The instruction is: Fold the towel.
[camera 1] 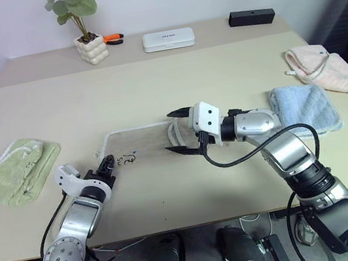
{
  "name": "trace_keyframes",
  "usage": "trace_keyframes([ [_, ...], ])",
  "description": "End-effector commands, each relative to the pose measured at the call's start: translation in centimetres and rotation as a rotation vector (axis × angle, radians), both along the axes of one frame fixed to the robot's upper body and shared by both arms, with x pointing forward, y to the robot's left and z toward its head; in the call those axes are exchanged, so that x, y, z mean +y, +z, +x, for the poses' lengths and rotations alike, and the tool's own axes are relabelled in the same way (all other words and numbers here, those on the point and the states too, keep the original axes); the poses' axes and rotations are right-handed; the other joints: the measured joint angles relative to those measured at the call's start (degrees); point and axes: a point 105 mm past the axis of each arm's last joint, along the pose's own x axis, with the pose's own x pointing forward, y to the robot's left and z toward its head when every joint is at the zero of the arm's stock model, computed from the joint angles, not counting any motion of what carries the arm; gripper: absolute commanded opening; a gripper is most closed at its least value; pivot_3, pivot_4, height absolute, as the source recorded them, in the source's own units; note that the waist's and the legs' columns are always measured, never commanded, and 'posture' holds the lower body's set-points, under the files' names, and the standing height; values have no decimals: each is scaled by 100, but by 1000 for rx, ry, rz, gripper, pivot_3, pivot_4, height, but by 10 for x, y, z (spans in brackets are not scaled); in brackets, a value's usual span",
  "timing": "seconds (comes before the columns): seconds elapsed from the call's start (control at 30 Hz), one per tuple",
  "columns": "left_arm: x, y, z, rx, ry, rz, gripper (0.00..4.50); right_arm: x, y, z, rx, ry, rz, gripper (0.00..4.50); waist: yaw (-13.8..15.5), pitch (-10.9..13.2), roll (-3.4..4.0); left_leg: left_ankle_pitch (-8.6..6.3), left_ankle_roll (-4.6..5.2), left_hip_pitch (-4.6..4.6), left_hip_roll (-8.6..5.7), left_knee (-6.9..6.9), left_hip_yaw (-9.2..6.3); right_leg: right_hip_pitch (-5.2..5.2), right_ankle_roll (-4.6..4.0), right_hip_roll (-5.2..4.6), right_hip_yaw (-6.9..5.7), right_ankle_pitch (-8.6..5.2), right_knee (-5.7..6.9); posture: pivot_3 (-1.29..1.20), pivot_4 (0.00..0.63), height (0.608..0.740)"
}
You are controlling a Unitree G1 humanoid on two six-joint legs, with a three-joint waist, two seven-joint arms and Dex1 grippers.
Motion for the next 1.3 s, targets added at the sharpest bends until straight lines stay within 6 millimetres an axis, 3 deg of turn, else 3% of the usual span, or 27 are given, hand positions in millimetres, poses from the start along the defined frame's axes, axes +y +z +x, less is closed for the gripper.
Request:
trace_keyframes([
  [0.03,13,20,-1,-98,26,108,29,4,9,-8,-49,19,8,4290,-12,0,0,0,0,0,1,0,0,-1,-1,1,0,0,1,0,150,740],
  [0.07,16,24,-1,-117,32,133,29,4,9,-8,-48,17,8,4290,-16,0,0,0,-1,0,3,-1,0,-2,-2,3,1,0,1,0,150,740],
  [0.2,46,68,-11,-311,59,346,29,-2,8,-12,-27,-2,11,4290,-15,2,-6,-5,-9,-1,12,-3,1,-5,-21,12,4,-9,0,0,150,740],
  [0.27,49,73,-13,-331,62,361,29,-3,8,-13,-22,-7,12,4290,-9,1,-4,-5,-10,-1,13,-4,1,-7,-22,14,5,-9,0,0,150,740],
  [0.33,57,99,-18,-414,-3,532,29,-14,1,-8,-3,-57,-16,4290,-6,1,-11,-6,-10,-1,13,-2,2,-5,-23,13,6,-8,0,0,150,740],
  [0.43,40,116,-20,-488,-176,698,29,-23,-6,-3,10,-100,-37,4290,1,3,-15,-6,-11,-1,18,-4,1,-7,-28,20,5,-9,-3,0,150,740],
  [0.53,14,121,-19,-561,-337,734,29,-24,-7,-2,20,-113,-27,4290,-6,4,-12,-10,-15,-1,17,-5,8,-5,-30,18,10,-8,-7,0,150,740],
  [0.63,-27,120,-16,-629,-554,771,29,-24,-8,-1,20,-119,-26,4290,1,4,-13,-12,-19,-1,20,-6,7,-6,-30,20,9,-8,-6,0,150,740],
  [0.7,-45,116,-15,-645,-652,793,29,-24,-9,0,21,-122,-25,4290,-4,4,-13,-7,-12,-1,20,-5,6,-6,-30,22,8,-7,-5,0,150,740],
  [0.83,-90,86,-11,-632,-929,849,29,-26,-9,4,5,-144,-26,4290,-17,4,-12,-7,-12,-1,21,-8,9,-10,-29,25,11,-6,-4,0,150,740],
  [1.0,-109,68,-8,-608,-1032,805,29,-31,-9,7,-4,-176,-27,4290,-44,5,-12,-8,-15,-1,28,-12,11,-17,-21,31,14,-1,-3,0,150,740],
  [1.2,-110,61,0,-571,-1009,789,29,-38,-10,7,-7,-202,-33,4290,-14,6,-12,-9,-16,-2,31,-10,10,-16,-12,32,14,4,-3,0,150,740],
  [1.3,-106,70,1,-597,-965,736,902,-40,-11,8,-8,-209,-38,4290,-15,6,-13,-9,-15,-2,31,-9,10,-16,-11,32,14,5,-3,0,150,740],
])
